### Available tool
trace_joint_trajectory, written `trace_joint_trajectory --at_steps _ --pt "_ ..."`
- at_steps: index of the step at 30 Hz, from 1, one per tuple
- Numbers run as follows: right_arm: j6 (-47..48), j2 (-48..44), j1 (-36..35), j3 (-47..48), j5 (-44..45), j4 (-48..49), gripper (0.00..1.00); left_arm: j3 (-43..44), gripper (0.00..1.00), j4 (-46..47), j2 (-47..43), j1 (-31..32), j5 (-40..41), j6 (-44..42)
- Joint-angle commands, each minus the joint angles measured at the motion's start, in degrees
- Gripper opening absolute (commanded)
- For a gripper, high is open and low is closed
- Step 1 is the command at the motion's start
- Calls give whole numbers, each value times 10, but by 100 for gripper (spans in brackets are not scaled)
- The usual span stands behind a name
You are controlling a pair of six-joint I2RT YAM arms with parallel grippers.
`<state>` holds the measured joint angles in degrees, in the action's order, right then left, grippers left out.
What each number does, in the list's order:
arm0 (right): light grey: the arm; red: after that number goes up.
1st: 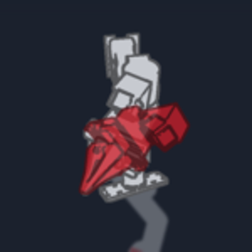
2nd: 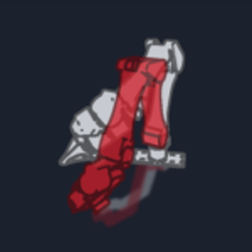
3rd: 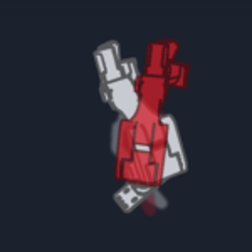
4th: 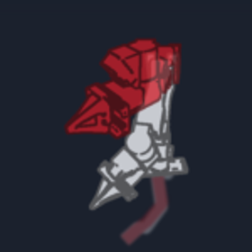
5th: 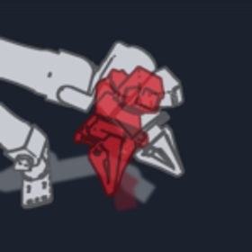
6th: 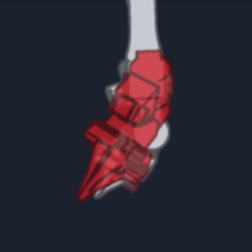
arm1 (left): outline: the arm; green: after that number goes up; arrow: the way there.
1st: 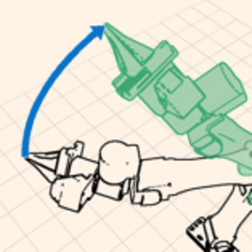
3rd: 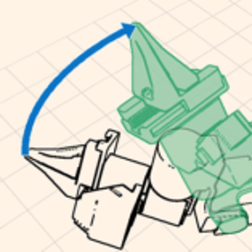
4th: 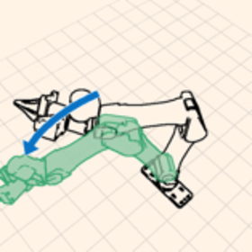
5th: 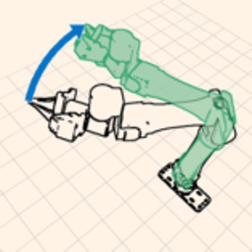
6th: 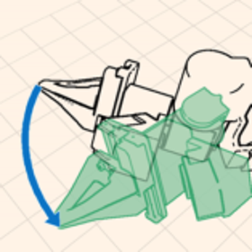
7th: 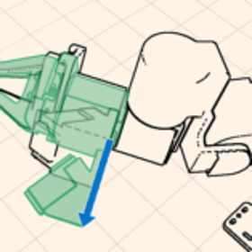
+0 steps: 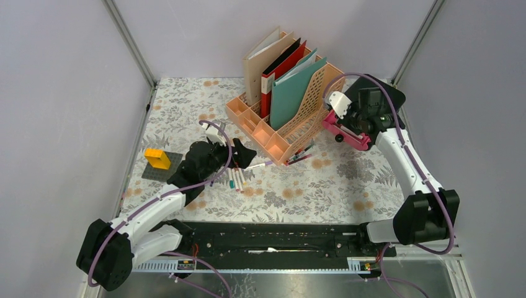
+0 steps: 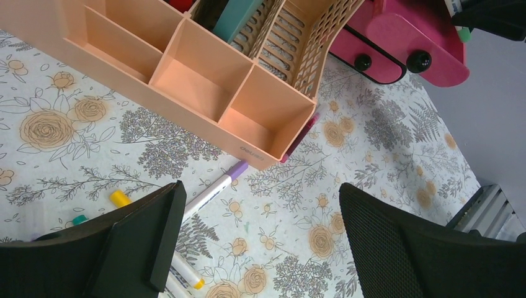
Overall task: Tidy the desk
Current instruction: Place the stationery in the drawer.
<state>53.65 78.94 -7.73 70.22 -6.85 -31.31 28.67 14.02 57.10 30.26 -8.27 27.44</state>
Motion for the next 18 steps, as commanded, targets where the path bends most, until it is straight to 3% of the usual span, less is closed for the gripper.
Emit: trace_joint_trajectory --at_steps 1,4,8,12,18 --pt "-6 8 6 -19 79 77 18 -2 99 27 -7 -10 -1 15" --pt "-10 12 7 -29 116 100 35 -2 99 27 -2 -14 -12 20" --pt "-34 -4 7 -32 92 100 56 -4 99 28 -4 -16 -25 23" --pt "-65 -33 7 -31 33 80 64 -6 99 30 -9 -17 -41 25" --pt "-116 -47 7 -4 -135 -4 71 -6 99 30 -9 -17 -67 34"
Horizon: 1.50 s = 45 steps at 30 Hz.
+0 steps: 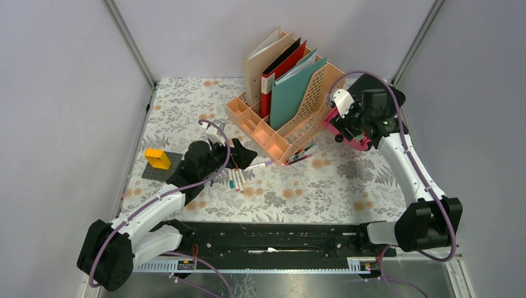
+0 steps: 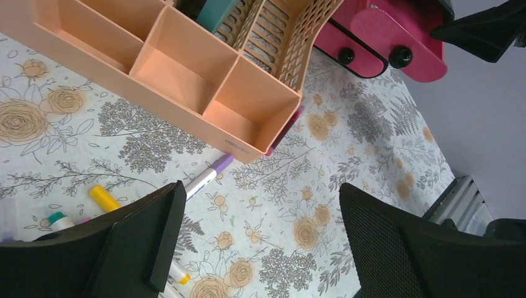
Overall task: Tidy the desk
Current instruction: Place the stationery in the drawer.
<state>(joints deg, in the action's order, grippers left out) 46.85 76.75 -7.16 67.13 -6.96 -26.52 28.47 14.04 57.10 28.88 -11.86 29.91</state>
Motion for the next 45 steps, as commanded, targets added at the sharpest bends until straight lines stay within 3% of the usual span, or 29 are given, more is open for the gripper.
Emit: trace_joint_trajectory --at_steps 1,8,11,28,33,39,42,45 --pt "-52 -28 2 27 -167 -63 71 -4 99 29 -9 -3 -36 11" --pt "-18 -42 1 0 -439 -127 72 -9 99 17 -12 -3 -52 27" --pt "19 -41 1 -11 -495 -148 73 -10 99 8 -11 -3 -57 34" --pt "44 -32 1 -37 -504 -149 74 -10 98 -90 3 -2 -27 86" --pt "48 -31 2 -41 -505 -148 74 -5 97 -116 24 13 28 112" --pt "52 -30 1 -43 -504 -149 74 24 95 -195 63 40 151 124" --pt "52 -28 2 -44 -503 -149 74 28 90 -219 70 40 189 115" --pt "54 -27 1 -45 -503 -149 74 27 78 -232 71 40 218 105"
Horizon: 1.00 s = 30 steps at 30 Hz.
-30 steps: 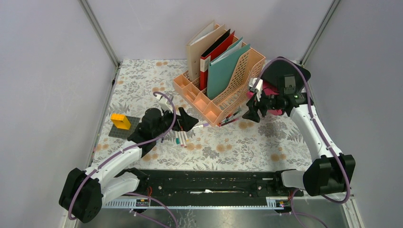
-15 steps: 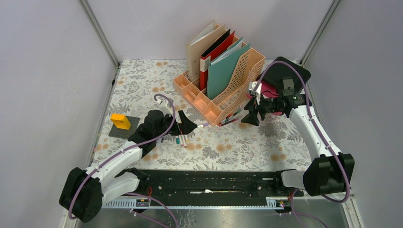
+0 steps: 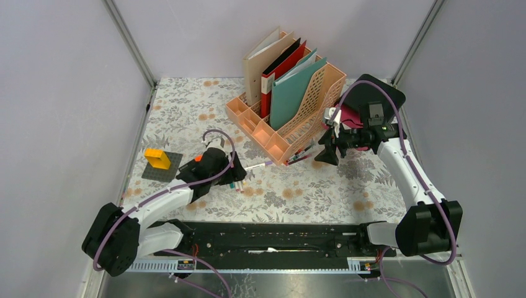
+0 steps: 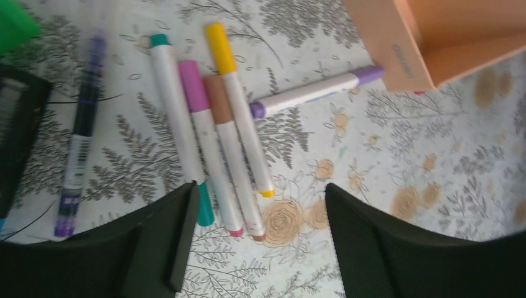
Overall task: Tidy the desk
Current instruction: Place the stationery in the drawer, then pick up the stationery from the center of the board.
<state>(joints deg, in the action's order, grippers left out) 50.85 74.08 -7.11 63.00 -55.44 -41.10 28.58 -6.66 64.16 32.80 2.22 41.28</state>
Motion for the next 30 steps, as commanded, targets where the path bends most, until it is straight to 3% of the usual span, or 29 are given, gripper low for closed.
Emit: trace_joint_trajectory --at_steps 1,6,18,30 --pt "14 0 1 -4 -19 -4 74 25 74 -26 1 1 84 -10" --pt "14 3 1 -5 -18 -4 74 35 51 -34 29 1 100 -17" --pt "17 1 1 -7 -15 -4 74 68 36 -57 80 1 135 -32" --pt "17 1 1 -8 -14 -4 74 78 26 -62 119 1 125 -44"
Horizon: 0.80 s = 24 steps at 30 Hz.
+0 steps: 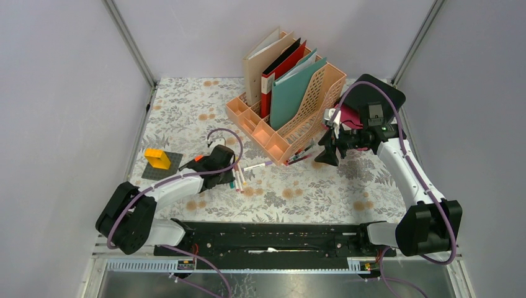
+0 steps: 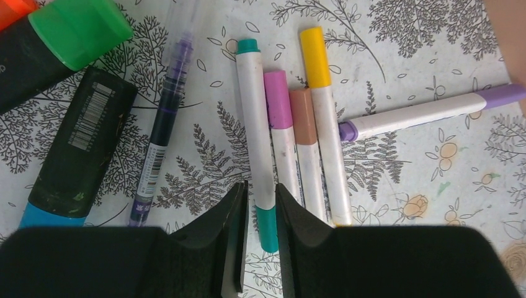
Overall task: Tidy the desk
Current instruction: Pick up the stationery from the center of the board.
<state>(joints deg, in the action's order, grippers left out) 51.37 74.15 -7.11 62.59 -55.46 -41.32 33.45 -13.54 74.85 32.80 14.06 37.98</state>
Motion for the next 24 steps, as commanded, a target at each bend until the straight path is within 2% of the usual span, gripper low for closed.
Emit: trace_joint_trajectory --at_steps 1,9,15,24 --pt "12 0 1 -3 -14 -2 73 30 24 6 16 1 8 -11" --pt "13 -1 1 -4 -15 -1 73 54 25 -26 60 4 23 -15" --pt "15 0 1 -4 -17 -5 73 80 28 -65 97 20 69 -20" --pt "15 -1 1 -4 -18 -6 73 87 28 -68 138 25 74 -29"
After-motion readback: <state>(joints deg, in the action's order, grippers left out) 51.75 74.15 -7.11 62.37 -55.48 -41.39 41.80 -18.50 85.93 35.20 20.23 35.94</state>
